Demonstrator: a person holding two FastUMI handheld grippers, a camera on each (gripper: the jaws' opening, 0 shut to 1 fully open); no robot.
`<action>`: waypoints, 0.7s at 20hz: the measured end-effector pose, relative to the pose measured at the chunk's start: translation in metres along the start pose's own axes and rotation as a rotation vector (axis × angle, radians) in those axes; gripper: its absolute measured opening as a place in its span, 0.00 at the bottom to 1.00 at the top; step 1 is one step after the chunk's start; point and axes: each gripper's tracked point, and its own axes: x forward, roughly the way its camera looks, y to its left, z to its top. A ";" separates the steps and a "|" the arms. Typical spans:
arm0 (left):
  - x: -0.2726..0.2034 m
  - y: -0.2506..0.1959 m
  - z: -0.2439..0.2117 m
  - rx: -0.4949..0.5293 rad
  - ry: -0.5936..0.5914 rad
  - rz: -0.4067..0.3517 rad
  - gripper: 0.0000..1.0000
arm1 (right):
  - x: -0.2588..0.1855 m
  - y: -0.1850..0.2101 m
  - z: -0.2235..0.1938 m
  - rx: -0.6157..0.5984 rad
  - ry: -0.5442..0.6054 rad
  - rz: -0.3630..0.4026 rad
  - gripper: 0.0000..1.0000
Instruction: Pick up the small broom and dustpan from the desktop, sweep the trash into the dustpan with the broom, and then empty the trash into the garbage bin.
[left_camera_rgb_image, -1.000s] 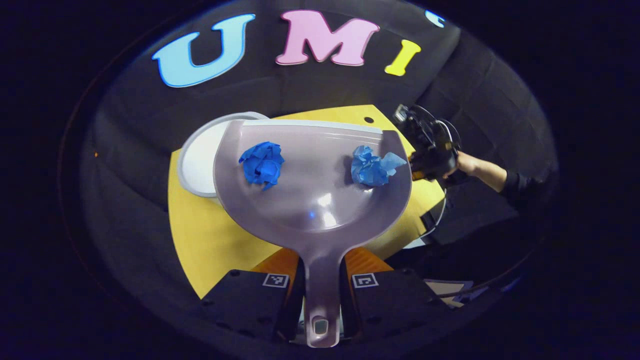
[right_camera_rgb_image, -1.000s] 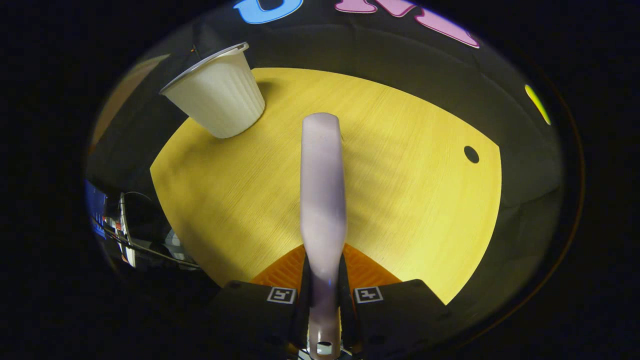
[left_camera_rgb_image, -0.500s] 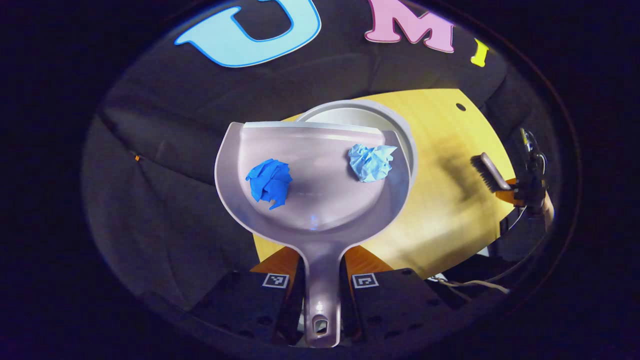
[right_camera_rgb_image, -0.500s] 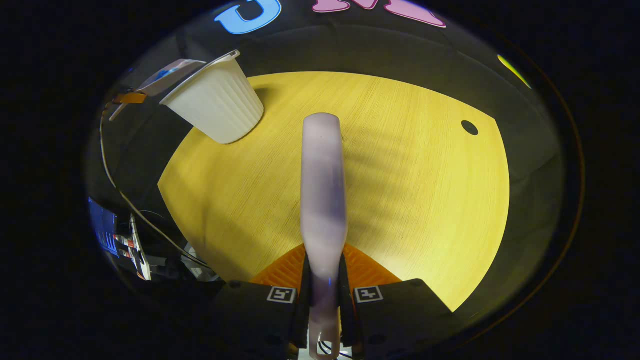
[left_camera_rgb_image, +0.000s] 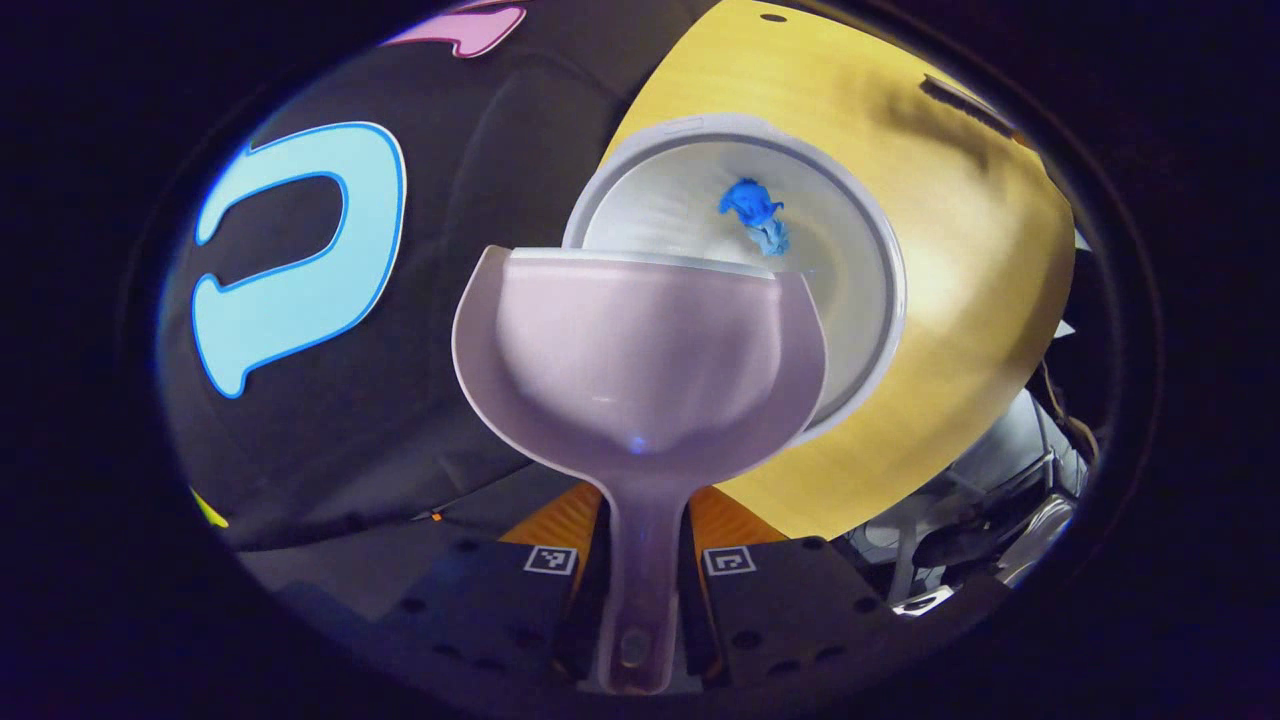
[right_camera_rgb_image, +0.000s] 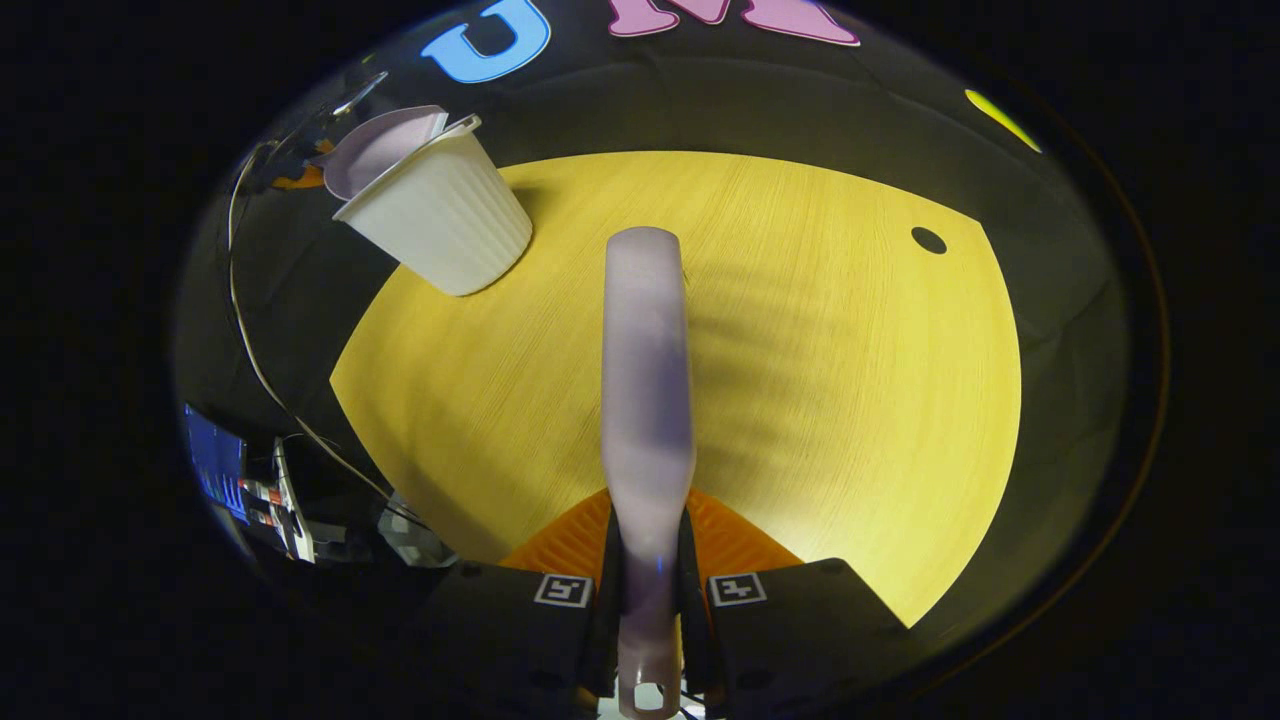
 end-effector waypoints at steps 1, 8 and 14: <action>-0.007 -0.012 0.007 -0.026 -0.014 0.017 0.30 | -0.001 0.001 0.000 0.003 0.001 0.006 0.28; -0.093 -0.059 -0.021 -0.437 -0.301 0.099 0.30 | 0.000 -0.001 0.008 0.043 -0.007 -0.021 0.28; -0.187 -0.150 0.071 -0.661 -0.763 -0.076 0.29 | -0.014 0.004 0.020 0.182 -0.070 -0.114 0.28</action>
